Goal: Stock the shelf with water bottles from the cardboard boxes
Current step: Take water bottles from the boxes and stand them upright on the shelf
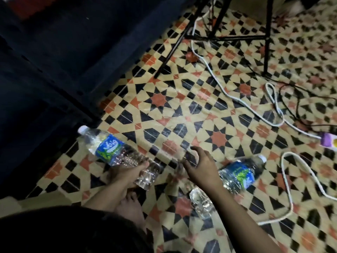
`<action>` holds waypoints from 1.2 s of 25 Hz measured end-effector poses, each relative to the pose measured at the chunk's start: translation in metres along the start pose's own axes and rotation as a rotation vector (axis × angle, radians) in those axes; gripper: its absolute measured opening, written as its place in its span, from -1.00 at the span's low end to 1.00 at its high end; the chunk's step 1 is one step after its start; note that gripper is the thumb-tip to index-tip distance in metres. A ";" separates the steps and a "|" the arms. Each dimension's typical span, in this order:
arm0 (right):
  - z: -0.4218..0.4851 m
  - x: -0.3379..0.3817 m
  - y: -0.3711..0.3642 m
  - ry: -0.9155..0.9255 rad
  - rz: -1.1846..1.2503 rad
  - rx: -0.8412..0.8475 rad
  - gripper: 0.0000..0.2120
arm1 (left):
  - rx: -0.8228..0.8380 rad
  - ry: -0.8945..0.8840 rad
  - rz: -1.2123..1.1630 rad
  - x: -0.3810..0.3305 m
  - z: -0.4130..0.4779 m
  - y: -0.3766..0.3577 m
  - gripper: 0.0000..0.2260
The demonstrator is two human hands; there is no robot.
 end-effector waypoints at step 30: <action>-0.012 -0.023 -0.073 -0.447 0.114 -0.066 0.00 | 0.096 -0.392 0.667 -0.033 -0.014 -0.014 0.16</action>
Point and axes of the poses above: each hand's wrist, its own z-axis towards the middle knuckle, its own y-axis out of the back of the hand, x = y × z, the point moved 4 cm from there along z, towards the middle knuckle
